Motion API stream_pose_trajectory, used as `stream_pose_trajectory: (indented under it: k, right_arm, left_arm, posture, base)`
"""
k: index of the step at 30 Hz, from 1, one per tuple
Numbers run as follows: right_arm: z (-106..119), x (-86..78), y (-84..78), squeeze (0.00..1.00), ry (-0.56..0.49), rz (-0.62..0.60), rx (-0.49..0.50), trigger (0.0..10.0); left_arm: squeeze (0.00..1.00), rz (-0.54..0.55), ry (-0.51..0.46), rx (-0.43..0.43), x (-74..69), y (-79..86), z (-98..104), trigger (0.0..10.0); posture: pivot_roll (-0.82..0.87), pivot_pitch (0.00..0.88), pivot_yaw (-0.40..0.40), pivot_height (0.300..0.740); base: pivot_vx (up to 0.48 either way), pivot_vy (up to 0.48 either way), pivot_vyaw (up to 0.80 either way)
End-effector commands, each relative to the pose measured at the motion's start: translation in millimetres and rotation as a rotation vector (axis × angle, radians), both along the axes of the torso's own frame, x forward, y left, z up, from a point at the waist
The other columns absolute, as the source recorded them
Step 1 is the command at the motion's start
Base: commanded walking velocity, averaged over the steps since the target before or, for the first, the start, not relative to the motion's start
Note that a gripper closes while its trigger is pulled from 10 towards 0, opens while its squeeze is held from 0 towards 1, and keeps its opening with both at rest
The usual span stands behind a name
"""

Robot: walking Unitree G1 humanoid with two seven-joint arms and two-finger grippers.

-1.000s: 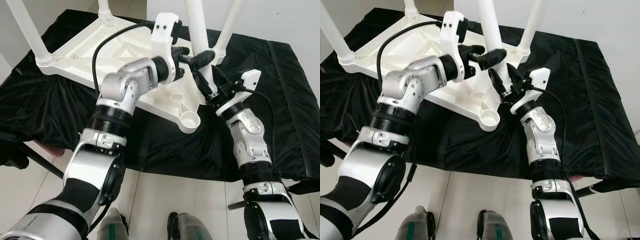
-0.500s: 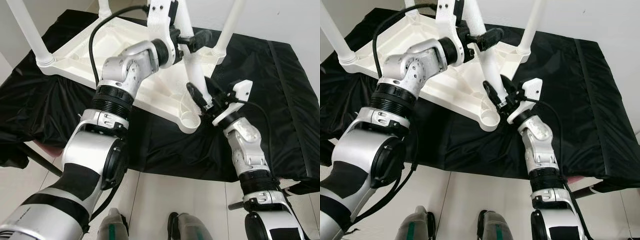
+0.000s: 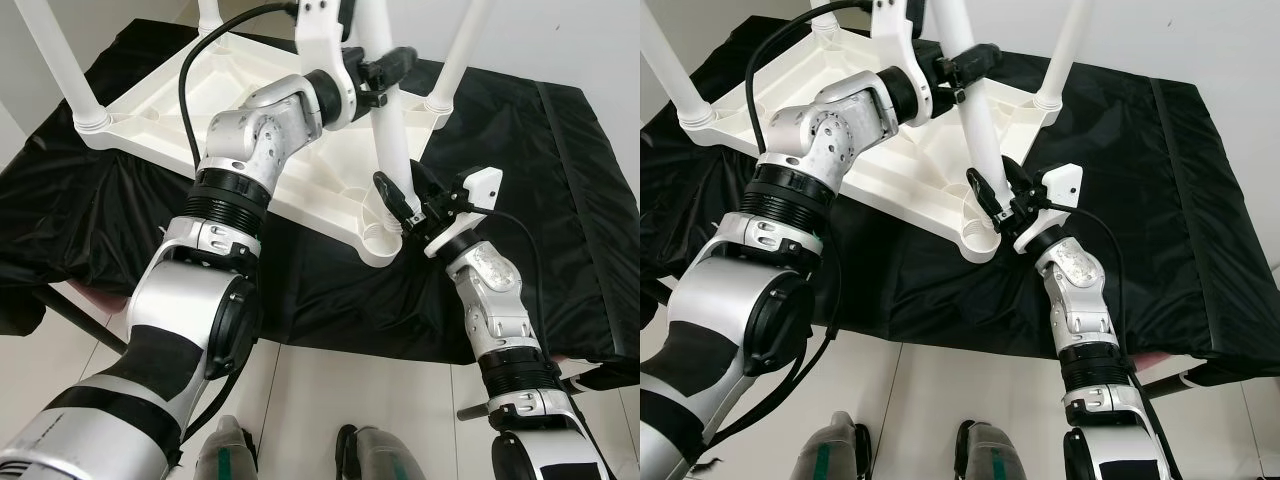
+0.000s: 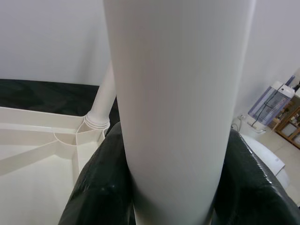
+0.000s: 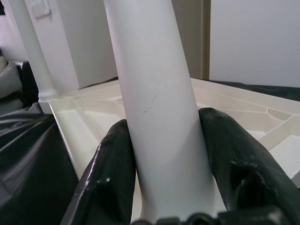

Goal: Building children table

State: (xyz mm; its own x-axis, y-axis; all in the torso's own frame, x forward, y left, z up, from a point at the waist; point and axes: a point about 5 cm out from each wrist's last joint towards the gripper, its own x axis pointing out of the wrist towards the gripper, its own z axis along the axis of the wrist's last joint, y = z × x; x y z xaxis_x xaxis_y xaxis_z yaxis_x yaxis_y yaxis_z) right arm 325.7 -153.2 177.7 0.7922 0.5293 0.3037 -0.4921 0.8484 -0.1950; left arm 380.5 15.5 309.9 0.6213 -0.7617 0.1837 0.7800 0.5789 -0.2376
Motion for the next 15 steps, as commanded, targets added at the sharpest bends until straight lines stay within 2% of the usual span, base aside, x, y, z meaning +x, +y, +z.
stream_pose_trajectory:
  k: [1,2,3,4,7,8,9,10,11,12,14,15]
  right_arm:
    - [-0.6,2.5,-0.3,0.0,0.039,0.001,-0.028,10.0]
    - [0.7,2.9,0.3,0.24,0.047,0.015,-0.024,10.0]
    - [1.6,3.0,0.9,0.94,0.05,0.029,-0.024,10.0]
    - [2.8,2.6,1.5,1.0,0.049,0.048,-0.022,10.0]
    - [4.9,5.6,0.2,1.0,0.054,0.029,-0.044,10.0]
    - [6.6,6.9,-0.1,1.0,0.066,0.04,-0.046,10.0]
    - [7.7,7.7,-0.2,1.0,0.076,0.048,-0.047,10.0]
    - [8.3,7.8,-0.1,1.0,0.081,0.057,-0.045,10.0]
    - [8.3,7.8,-0.1,1.0,0.081,0.057,-0.045,10.0]
    - [10.0,9.8,-0.4,1.0,0.095,0.061,-0.074,10.0]
    - [13.3,11.8,-0.5,1.0,0.118,0.078,-0.094,10.0]
    - [19.0,13.8,-0.3,0.28,0.128,0.094,-0.118,10.0]
  left_arm:
    - [0.0,-0.073,-0.083,0.008,-8.4,-9.5,14.0,0.0]
    - [0.0,-0.081,-0.09,0.007,-9.6,-10.5,15.2,0.0]
    - [0.0,-0.088,-0.095,0.008,-10.7,-11.5,15.9,0.0]
    - [0.0,-0.092,-0.099,0.011,-11.7,-12.5,16.4,0.0]
    - [0.0,-0.105,-0.113,0.025,-14.5,-15.4,17.6,0.0]
    - [0.0,-0.115,-0.134,0.043,-17.2,-17.4,18.8,0.7]
    - [0.0,-0.121,-0.148,0.055,-19.1,-18.7,19.6,0.7]
    - [0.0,-0.124,-0.157,0.062,-20.2,-19.4,20.0,2.4]
    - [0.0,-0.124,-0.157,0.062,-20.2,-19.4,20.0,2.4]
    - [0.0,-0.131,-0.182,0.076,-23.8,-21.4,22.7,10.0]
    - [0.0,-0.14,-0.203,0.081,-28.0,-23.4,26.2,10.0]
    - [0.0,-0.149,-0.224,0.089,-32.2,-25.8,28.8,10.0]
  posture:
    - [-0.07,0.034,-0.01,0.74]
    - [-0.07,0.034,-0.009,0.74]
    - [-0.07,0.033,-0.01,0.74]
    - [-0.07,0.033,-0.01,0.74]
    - [-0.07,0.029,-0.01,0.74]
    - [-0.07,0.029,-0.01,0.74]
    - [-0.07,0.029,-0.01,0.74]
    - [-0.07,0.029,-0.01,0.74]
    - [-0.07,0.029,-0.01,0.74]
    - [-0.08,0.031,-0.011,0.74]
    - [-0.08,0.032,-0.01,0.74]
    - [-0.08,0.033,-0.011,0.74]
  base:
    - [0.0,0.0,0.0]
    - [0.0,0.0,0.0]
    - [0.0,0.0,0.0]
    - [0.0,0.0,0.0]
    - [0.0,0.0,0.0]
    - [0.0,0.0,0.0]
    - [0.0,0.0,0.0]
    - [0.0,0.0,0.0]
    - [0.0,0.0,0.0]
    - [0.0,0.0,0.0]
    - [0.0,0.0,0.0]
    - [0.0,0.0,0.0]
